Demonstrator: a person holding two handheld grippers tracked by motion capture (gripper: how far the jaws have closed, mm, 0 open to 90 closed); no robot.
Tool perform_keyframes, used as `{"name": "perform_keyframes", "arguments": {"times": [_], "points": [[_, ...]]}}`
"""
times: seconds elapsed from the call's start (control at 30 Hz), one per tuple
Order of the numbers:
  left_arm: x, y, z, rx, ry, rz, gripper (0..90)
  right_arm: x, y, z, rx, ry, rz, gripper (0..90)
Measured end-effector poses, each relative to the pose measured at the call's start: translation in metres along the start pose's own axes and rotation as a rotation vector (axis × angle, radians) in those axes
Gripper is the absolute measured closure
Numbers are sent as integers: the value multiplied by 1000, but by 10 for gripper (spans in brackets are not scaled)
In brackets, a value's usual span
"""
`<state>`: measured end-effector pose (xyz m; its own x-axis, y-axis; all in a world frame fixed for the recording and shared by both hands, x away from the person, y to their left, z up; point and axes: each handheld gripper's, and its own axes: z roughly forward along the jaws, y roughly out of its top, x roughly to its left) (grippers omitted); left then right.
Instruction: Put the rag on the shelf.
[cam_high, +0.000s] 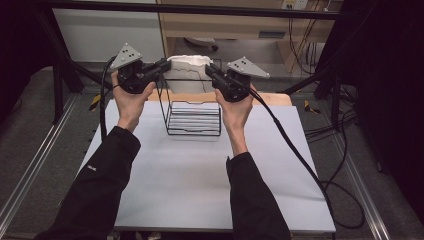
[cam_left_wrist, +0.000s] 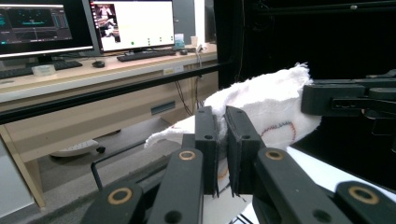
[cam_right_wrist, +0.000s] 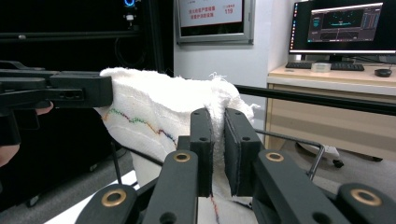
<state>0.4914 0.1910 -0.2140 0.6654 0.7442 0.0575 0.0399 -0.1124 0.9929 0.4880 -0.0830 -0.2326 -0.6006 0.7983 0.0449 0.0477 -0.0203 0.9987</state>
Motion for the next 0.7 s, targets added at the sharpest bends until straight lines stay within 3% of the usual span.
{"name": "perform_keyframes", "arguments": {"times": [0.3, 0.47, 0.6, 0.7], "points": [[-6, -9, -3, 34, 2, 27, 835, -1, -9, -2, 22, -6, -15, 825], [0, -9, 1, 33, 14, -1, 834, -3, -6, 3, 17, -6, -9, 825], [3, -5, 9, 51, 49, 15, 835, -3, -3, 8, 21, -21, -24, 825], [5, -5, 11, 53, 40, -5, 835, -4, -3, 10, 27, -26, -28, 825]]}}
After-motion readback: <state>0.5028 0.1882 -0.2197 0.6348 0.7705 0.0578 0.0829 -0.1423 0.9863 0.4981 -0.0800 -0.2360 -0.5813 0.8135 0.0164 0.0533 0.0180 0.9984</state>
